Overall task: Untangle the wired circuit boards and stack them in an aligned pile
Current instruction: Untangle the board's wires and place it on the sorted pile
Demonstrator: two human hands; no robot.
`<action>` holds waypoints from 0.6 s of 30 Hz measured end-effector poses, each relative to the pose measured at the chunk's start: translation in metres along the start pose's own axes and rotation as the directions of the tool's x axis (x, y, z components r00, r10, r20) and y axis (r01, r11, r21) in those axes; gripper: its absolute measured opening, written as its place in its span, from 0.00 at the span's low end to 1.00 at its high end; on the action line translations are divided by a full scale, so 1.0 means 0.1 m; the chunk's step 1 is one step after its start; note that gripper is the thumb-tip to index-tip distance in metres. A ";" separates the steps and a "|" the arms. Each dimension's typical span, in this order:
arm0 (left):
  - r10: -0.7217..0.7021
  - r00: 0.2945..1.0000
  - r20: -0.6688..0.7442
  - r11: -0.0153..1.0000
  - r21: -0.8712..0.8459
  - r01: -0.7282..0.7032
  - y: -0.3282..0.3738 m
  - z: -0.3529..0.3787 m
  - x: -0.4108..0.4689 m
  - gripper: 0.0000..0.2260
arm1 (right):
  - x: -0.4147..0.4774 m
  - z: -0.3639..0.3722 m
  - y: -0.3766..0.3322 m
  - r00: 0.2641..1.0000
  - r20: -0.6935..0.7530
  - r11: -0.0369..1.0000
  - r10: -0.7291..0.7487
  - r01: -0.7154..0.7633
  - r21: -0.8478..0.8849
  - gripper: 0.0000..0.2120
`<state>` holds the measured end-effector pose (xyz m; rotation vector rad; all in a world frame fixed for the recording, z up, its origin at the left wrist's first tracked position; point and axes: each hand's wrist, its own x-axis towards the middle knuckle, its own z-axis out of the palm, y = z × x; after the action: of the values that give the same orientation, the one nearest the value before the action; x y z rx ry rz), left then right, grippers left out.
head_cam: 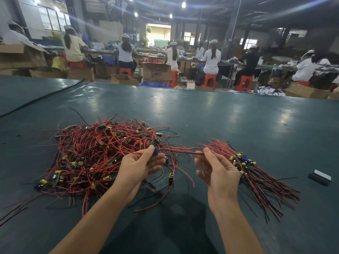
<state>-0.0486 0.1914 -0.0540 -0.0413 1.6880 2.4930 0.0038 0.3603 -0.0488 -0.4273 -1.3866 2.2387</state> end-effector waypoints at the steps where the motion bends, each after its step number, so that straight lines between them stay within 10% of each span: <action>1: -0.005 1.000 0.003 0.998 -0.060 0.005 0.00 0.00 0.01 0.10 | 0.00 0.00 0.01 1.000 0.014 1.000 -0.019 0.020 -0.017 0.09; 9: -0.100 0.995 0.012 0.884 -0.458 0.094 0.06 -0.13 0.05 0.10 | 0.01 -0.04 -0.05 0.970 0.204 0.990 0.131 -0.119 -0.070 0.34; 18: -0.329 0.898 0.291 0.874 -0.266 0.406 0.01 0.00 -0.03 0.16 | -0.09 0.16 0.19 0.928 0.271 0.954 0.257 -0.200 -0.223 0.22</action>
<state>-0.0458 0.1905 -0.0533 -0.0858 1.0511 2.3360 -0.0001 0.3362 -0.0583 -0.3402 -1.8016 2.4442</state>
